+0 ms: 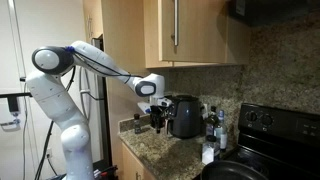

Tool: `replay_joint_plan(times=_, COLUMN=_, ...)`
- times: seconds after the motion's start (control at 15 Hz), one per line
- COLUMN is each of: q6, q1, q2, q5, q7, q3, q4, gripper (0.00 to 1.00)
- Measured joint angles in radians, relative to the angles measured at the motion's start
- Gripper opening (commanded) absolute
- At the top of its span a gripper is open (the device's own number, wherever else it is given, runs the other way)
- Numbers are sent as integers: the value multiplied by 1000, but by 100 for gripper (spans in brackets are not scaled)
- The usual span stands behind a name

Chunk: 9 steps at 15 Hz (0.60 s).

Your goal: Put the salt on the bottom part of the cupboard drawer above it

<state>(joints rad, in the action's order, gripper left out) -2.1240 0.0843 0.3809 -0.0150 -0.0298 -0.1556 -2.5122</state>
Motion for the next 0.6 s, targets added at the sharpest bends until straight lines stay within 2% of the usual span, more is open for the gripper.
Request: replay_joint_plan(times=0.6, q6=-11, q1=0, q2=-3, q5=-24, q7=25, q3=1, q4=11, gripper=100)
